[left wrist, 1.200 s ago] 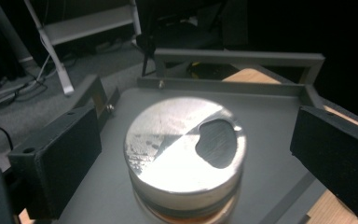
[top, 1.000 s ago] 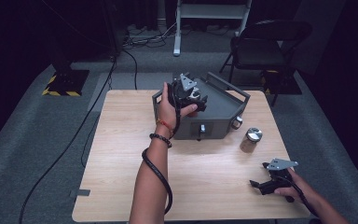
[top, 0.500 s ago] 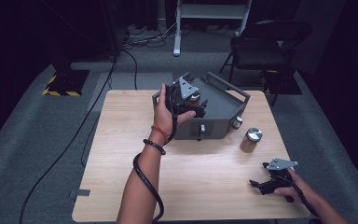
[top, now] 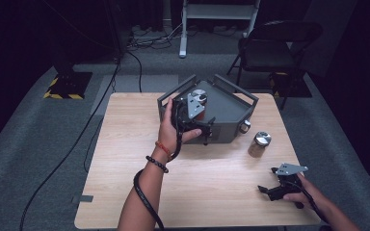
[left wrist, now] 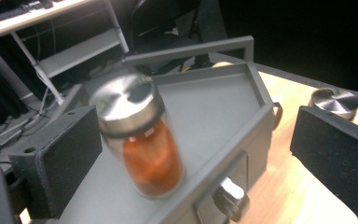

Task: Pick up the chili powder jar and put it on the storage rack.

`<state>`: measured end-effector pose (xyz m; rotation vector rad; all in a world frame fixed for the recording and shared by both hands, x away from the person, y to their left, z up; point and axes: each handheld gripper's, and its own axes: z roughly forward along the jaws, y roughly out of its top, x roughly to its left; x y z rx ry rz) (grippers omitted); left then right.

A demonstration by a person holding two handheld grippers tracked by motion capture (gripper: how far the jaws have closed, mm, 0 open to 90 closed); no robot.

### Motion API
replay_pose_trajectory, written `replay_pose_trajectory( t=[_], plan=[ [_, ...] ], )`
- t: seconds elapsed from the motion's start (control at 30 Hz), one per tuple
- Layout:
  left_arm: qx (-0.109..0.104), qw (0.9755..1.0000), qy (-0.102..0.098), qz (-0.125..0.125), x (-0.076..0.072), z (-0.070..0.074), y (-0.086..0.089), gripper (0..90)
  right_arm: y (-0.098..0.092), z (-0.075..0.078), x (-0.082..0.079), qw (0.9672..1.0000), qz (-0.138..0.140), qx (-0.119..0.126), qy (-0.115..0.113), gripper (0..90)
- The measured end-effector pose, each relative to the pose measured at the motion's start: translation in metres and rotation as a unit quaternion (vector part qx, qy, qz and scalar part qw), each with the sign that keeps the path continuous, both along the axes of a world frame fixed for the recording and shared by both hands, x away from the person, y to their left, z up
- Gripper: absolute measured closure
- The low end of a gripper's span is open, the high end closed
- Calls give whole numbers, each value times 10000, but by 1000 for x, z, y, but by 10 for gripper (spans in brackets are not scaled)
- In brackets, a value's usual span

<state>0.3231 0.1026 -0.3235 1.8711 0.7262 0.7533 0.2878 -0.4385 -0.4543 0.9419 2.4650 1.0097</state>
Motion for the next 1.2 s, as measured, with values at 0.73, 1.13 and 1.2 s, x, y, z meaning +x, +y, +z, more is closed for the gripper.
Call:
replay_pose_trajectory(
  t=[0.73, 1.13, 1.2],
  plan=[
    [269, 9991, 320, -87, -23, -42, 12, 20, 0, 0, 0, 10000, 4, 1, -1, 0],
    [485, 9972, 569, -49, -33, -62, 25, 20, 0, 0, 0, 10000, 4, 0, 1, 0],
    [539, 9968, 582, -69, -36, -66, 27, 20, 0, 0, 0, 10000, 4, 1, 1, 0]
  ],
)
